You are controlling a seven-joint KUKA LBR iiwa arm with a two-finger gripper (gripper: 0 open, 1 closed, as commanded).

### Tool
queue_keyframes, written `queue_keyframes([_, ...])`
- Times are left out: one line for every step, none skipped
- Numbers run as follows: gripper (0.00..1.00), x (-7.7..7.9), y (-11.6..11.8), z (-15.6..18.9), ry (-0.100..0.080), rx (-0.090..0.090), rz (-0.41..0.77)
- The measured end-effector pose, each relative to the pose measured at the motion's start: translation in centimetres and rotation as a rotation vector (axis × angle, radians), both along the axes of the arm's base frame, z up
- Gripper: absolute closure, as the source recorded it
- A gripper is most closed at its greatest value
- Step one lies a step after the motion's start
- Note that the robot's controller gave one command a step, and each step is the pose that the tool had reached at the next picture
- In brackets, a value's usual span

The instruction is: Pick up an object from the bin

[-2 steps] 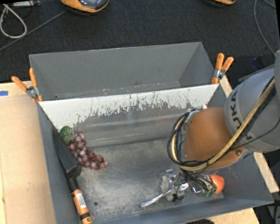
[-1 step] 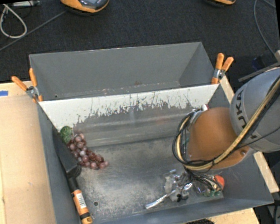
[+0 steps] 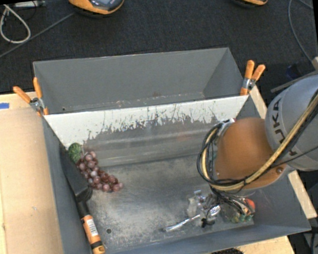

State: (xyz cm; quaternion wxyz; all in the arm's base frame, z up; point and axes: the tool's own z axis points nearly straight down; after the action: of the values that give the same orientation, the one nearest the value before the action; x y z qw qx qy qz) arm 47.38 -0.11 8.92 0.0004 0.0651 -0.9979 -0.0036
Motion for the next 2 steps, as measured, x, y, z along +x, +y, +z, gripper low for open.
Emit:
queue_keyframes([1.00,-0.16,-0.09,-1.30,0.003,-0.001,0.048])
queue_keyframes([1.00,-0.19,-0.13,-2.23,0.004,0.000,0.051])
